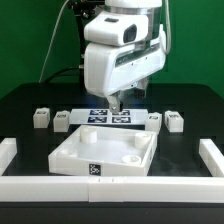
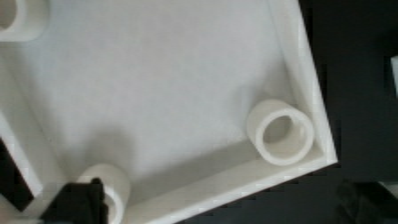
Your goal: Assemble one leg
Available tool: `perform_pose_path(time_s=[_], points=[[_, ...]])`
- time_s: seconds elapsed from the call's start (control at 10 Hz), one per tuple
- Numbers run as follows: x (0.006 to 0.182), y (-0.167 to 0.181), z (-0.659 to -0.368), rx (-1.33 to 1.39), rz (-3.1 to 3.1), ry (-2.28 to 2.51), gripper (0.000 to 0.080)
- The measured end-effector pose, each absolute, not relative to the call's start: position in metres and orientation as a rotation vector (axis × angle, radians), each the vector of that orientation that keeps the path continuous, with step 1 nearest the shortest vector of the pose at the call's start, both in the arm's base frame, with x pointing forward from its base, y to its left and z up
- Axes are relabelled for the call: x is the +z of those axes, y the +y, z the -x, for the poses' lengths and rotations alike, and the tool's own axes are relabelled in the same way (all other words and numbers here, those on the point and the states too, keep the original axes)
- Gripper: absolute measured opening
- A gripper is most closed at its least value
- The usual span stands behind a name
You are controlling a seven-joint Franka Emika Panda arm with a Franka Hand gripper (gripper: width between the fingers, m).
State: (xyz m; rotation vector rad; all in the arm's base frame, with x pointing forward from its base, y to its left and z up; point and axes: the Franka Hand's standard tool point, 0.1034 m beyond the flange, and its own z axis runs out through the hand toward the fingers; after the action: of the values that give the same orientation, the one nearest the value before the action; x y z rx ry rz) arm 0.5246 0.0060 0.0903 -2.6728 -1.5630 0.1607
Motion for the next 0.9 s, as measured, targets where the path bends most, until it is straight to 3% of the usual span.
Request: perform_pose_path(time_s=[0.2, 0.6, 0.9], points=[[0.077, 0.002, -0.512, 0.164, 2.589, -1.673, 0.065], [0.076, 0.001, -0.513, 0.157, 2.572, -1.701, 0.065], [0.057, 0.003, -0.493, 0.111, 2.492, -1.827, 0.065]])
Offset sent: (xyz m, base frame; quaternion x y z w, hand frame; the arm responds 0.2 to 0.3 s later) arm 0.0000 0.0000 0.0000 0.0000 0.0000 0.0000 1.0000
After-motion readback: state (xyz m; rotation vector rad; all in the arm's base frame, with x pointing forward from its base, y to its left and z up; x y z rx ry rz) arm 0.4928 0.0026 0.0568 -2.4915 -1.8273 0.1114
